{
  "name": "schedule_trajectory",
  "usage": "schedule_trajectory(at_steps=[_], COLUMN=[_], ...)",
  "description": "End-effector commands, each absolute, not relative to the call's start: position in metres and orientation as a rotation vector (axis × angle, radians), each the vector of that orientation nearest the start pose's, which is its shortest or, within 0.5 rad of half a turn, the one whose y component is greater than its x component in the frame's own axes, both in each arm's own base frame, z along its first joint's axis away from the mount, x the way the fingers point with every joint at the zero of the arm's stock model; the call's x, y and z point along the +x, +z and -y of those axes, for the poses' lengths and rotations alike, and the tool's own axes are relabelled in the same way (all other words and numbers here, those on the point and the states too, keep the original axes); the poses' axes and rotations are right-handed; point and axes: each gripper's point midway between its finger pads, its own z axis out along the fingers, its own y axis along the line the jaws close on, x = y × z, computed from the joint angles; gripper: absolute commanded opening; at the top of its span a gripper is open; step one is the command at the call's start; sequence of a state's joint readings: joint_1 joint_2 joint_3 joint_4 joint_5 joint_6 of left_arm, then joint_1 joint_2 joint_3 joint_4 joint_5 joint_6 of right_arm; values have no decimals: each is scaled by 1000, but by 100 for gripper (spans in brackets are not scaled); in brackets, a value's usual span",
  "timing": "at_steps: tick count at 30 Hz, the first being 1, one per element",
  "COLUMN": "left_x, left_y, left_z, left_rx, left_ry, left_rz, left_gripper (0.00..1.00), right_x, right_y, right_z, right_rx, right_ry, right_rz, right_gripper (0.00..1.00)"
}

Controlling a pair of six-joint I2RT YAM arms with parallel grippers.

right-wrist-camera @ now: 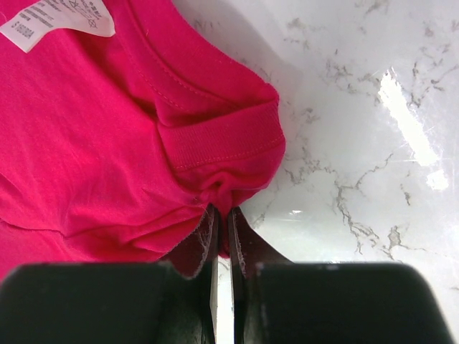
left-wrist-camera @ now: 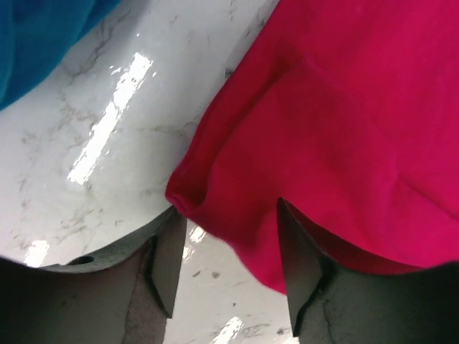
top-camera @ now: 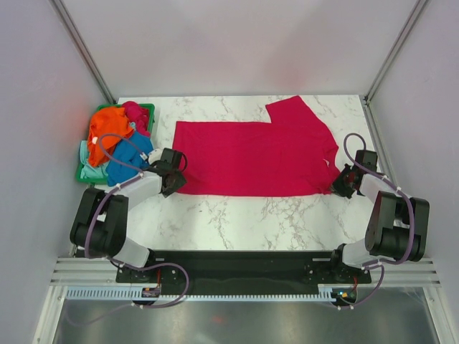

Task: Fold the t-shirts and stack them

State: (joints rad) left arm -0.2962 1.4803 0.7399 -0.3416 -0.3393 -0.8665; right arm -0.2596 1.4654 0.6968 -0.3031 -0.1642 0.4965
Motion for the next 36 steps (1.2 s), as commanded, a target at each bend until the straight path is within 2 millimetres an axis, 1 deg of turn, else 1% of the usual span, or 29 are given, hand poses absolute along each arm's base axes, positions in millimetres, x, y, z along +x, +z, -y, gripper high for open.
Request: schedule_trajectory(at_steps=[1,3,4,5,6,7,9,11,13,14,16,17,20,21,22,23,24,25,26,27,28,29,30,31,32,33,34,35,36], left_x=[330,334,335,335,334,334,327,323,314,311,299,295,278,275,267,263,259,253,248,244,241,230,227,229,228,225,228,228,224], left_y=[26,29,35,40,43,56,64,81,86,93,89,95,88,92,88,88,87,88,87,87,92,90,94,107,119,126,143,153,159], left_z=[59,57,57,57,58,57,54,51,47,47,45,45,43,42,41,41,41,44,45,46,51,51,53,62,67,68,71,69,68], left_rx=[-844,-847,-848,-849,-844,-845,-845,-837,-834,-831,-828,-829,-827,-827,-828,-828,-828,-825,-830,-827,-822,-862,-870,-857,-830,-814,-786,-738,-708], left_ry=[23,21,8,-4,-10,-27,-15,-26,-18,-30,-28,-45,-42,-50,-37,-43,-50,-79,-90,-101,-150,-150,-170,-243,-287,-304,-334,-330,-322], left_rz=[-2361,-2348,-2334,-2325,-2323,-2293,-2297,-2267,-2271,-2258,-2282,-2269,-2299,-2290,-2311,-2319,-2325,-2336,-2347,-2356,-2354,-2380,-2387,-2387,-2376,-2381,-2355,-2346,-2354], left_gripper=[56,33,23,8,4,2,2,2,2,2,2,2,2,2,2,3,3,5,14,27,48,78,87,91,97,98,99,100,100], right_x=[300,299,299,298,298,299,298,296,296,293,291,286,274,270,268,267,265,264,263,261,260,257,257,257,258,260,268,274,282], right_y=[18,19,20,23,25,28,37,47,57,60,67,66,67,67,72,74,76,82,83,85,90,90,93,99,110,117,134,144,154], right_z=[33,36,38,40,40,42,45,49,51,50,50,49,49,51,51,49,48,47,43,41,41,40,42,44,49,54,57,58,52], right_rx=[914,918,924,930,935,938,945,954,948,948,942,946,957,969,972,982,994,1001,1015,1023,1019,1026,1023,1013,1007,1000,980,962,917], right_ry=[278,264,255,251,252,249,237,223,220,221,220,218,200,192,190,208,212,223,249,260,263,259,248,230,205,178,173,180,241], right_rz=[-2486,-2484,-2477,-2469,-2462,-2453,-2428,-2407,-2380,-2385,-2368,-2377,-2377,-2374,-2351,-2346,-2340,-2319,-2311,-2301,-2278,-2275,-2265,-2250,-2232,-2215,-2181,-2160,-2150], right_gripper=[0,0,0,0,0,0,0,0,0,0,2,3,6,7,10,17,20,27,44,52,59,64,67,71,78,81,92,97,98])
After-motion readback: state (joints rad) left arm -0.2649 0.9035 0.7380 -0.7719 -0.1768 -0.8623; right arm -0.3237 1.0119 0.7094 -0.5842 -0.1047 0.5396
